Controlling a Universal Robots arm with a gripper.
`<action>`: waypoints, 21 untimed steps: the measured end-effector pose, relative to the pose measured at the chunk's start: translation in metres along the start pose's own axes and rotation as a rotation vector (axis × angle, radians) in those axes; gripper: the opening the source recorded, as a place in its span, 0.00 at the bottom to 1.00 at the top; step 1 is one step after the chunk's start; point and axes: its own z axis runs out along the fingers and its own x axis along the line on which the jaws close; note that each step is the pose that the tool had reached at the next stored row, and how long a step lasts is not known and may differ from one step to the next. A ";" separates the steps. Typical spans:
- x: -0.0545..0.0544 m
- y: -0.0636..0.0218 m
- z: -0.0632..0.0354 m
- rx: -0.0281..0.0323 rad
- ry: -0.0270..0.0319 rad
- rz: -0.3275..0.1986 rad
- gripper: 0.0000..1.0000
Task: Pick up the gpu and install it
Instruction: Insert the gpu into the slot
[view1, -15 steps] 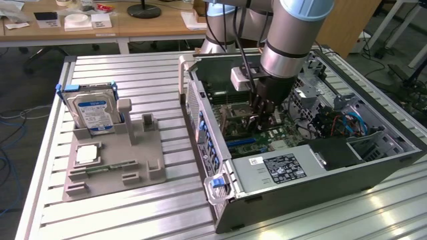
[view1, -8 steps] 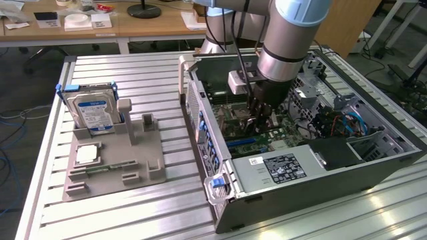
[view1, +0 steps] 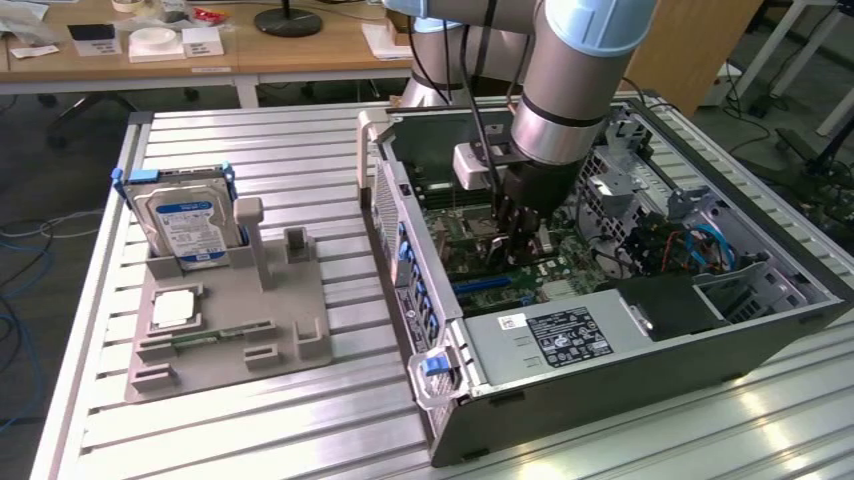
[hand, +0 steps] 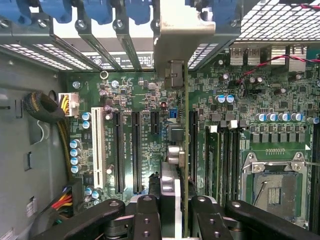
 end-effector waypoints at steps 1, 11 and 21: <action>0.000 0.0000 0.0000 0.0000 0.0000 0.000 0.28; -0.001 0.0025 0.0011 0.0000 0.0000 0.000 0.28; 0.000 0.0052 0.0074 -0.0010 0.0001 0.000 0.28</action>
